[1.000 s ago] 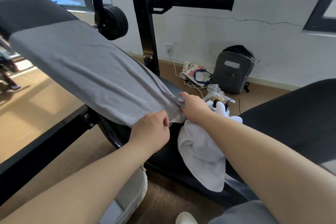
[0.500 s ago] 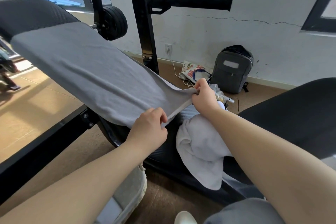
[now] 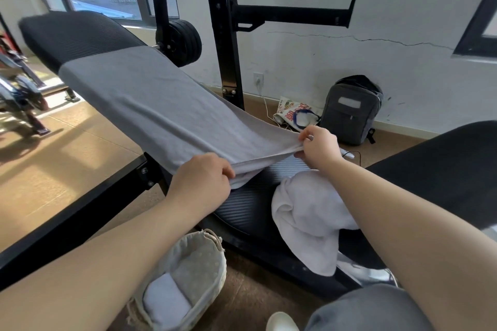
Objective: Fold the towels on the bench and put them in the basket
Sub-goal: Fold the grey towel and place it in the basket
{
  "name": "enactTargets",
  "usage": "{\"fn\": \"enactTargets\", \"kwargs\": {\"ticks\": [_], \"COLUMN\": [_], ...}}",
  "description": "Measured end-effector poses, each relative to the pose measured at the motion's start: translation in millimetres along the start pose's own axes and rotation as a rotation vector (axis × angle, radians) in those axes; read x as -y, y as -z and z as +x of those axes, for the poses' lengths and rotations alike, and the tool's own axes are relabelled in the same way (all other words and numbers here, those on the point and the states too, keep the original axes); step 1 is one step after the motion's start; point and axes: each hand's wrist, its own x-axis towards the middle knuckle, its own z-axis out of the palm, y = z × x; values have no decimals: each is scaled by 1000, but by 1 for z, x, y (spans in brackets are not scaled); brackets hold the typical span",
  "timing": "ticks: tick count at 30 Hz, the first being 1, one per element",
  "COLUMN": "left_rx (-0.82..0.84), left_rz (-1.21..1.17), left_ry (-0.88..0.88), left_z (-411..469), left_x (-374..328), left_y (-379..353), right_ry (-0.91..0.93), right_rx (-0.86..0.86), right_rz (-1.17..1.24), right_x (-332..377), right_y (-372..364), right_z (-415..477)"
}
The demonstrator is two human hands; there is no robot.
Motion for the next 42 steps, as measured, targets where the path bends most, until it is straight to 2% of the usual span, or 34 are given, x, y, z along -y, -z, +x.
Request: {"fn": "enactTargets", "kwargs": {"ticks": [4, 12, 15, 18, 23, 32, 42], "left_rx": [-164, -289, -330, -301, -345, -311, -350], "left_rz": [-102, -233, -253, -287, -436, -389, -425], "left_ry": [-37, -139, -154, -159, 33, 103, 233], "left_z": [3, 9, 10, 9, 14, 27, 55], "left_x": [3, 13, 13, 9, 8, 44, 89], "left_y": [8, 30, 37, 38, 31, 48, 88], "right_ry": [-51, -203, -137, -76, -24, 36, 111], "right_rx": [3, 38, 67, 83, 49, -4, 22], "right_rz": [111, 350, 232, 115, 105, 133, 214], "right_x": [6, 14, 8, 4, 13, 36, 106], "right_y": [0, 1, 0, -3, 0, 5, -24], "right_z": [4, 15, 15, 12, 10, 23, 55]}}
